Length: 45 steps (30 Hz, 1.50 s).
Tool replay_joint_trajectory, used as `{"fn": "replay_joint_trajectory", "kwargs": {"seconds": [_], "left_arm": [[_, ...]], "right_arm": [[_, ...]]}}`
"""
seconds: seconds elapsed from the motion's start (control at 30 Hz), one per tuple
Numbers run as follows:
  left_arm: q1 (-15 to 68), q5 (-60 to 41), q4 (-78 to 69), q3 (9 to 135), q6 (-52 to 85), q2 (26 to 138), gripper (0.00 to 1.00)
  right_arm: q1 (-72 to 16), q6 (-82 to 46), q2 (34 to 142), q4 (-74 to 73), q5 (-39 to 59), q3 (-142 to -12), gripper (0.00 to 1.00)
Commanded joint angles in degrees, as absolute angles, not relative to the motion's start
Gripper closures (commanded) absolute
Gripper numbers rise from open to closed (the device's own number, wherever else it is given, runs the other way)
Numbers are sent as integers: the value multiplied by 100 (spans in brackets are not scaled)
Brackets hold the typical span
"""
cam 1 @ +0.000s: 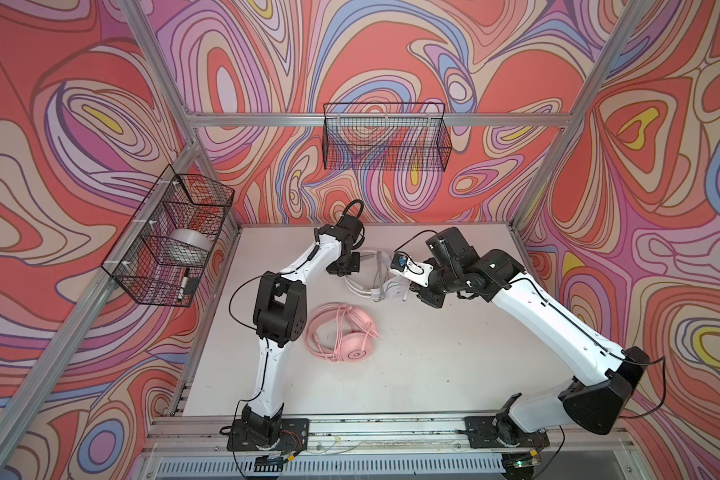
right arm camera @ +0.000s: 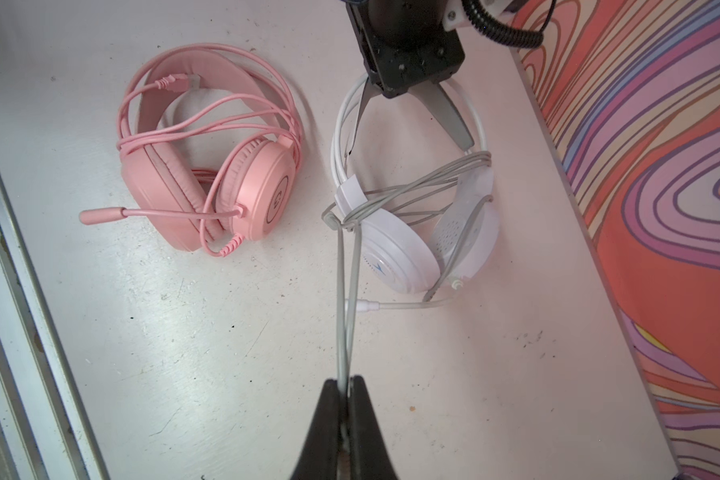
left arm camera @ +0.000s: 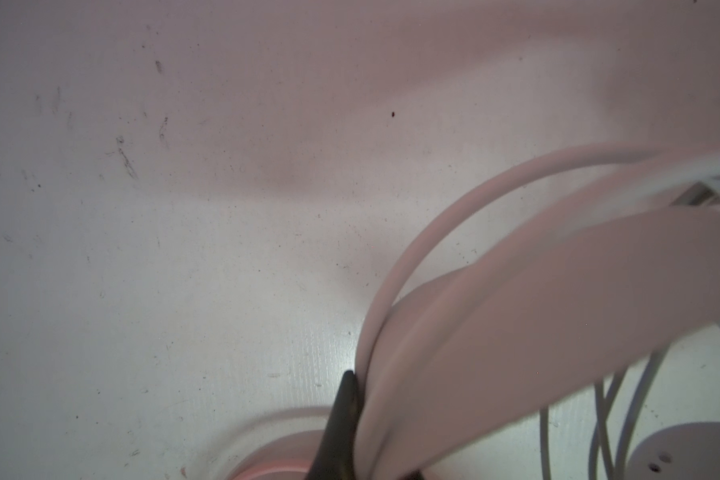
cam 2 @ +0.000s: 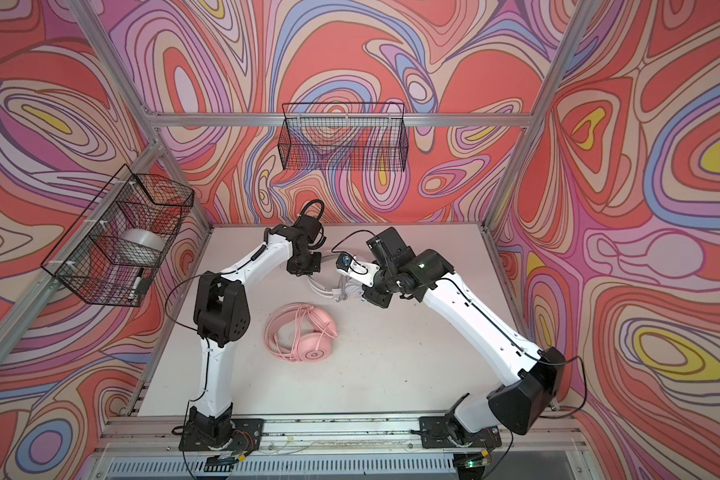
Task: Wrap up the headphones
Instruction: 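Lift the cable with the right gripper up over the headset's far side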
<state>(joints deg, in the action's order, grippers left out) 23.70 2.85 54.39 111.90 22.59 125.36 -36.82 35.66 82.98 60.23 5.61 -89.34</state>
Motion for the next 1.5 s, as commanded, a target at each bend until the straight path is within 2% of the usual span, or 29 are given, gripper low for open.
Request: {"fn": "replay_joint_trajectory", "kwargs": {"seconds": [0.0,0.27,0.67,1.03,1.47], "left_arm": [[2399,212,5511,11439,2280,12586,100],[2393,187,5541,11581,2364,12680,100],[2403,240,5652,11585,2336,12740,100],[2535,107,5632,11562,2242,12615,100],[2711,42,5702,11601,2031,12503,100]], "right_arm": [[-3684,4212,7989,6029,847,-8817,100],[-3683,4315,7602,6552,801,-8444,100],[-3618,4799,7485,5882,587,-8401,100],[-2747,5117,7714,5101,1323,-8546,100],[-2205,5310,8628,4573,1924,-8948,100]]}}
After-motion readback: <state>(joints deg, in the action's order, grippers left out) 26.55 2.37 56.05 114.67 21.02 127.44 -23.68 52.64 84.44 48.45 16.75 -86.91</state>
